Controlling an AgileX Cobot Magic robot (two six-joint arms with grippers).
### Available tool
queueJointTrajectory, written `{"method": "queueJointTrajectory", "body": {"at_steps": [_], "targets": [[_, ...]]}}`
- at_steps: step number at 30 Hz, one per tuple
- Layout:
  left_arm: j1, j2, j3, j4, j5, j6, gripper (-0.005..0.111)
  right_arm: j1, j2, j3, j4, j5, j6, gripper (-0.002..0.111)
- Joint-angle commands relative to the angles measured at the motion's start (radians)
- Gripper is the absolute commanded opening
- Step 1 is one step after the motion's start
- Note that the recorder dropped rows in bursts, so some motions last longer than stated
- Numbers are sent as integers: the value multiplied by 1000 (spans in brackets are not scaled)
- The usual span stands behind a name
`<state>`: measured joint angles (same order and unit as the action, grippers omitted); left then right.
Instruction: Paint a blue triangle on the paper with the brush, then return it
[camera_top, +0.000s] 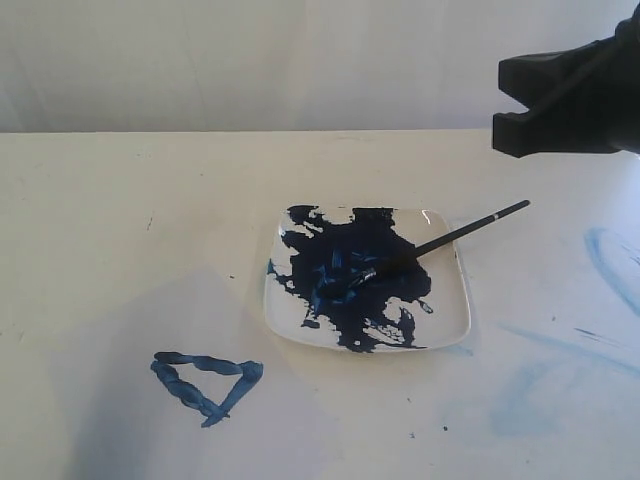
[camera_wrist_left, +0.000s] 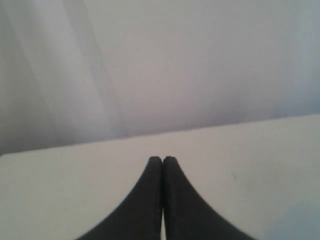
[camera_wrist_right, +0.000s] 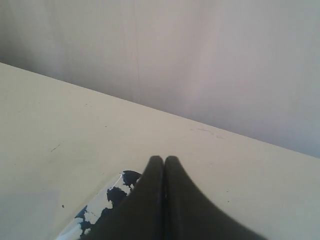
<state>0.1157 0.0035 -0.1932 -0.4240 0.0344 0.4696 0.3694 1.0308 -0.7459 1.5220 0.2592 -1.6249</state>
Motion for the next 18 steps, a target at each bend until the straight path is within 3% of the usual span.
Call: {"method": "queueJointTrajectory", "body": {"at_steps": [1, 5, 6, 11, 18], "targets": [[0, -4, 62, 499, 30, -497, 0, -2, -6, 2, -1, -2, -13, 0], [0, -4, 188, 508, -4, -526, 0, -2, -6, 2, -1, -2, -13, 0], [0, -4, 193, 506, -4, -526, 0, -2, -6, 2, -1, -2, -13, 0], [0, -4, 193, 508, 247, -519, 0, -2, -6, 2, -1, -2, -13, 0], [0, -4, 193, 506, 256, -519, 0, -2, -6, 2, -1, -2, -13, 0]]}}
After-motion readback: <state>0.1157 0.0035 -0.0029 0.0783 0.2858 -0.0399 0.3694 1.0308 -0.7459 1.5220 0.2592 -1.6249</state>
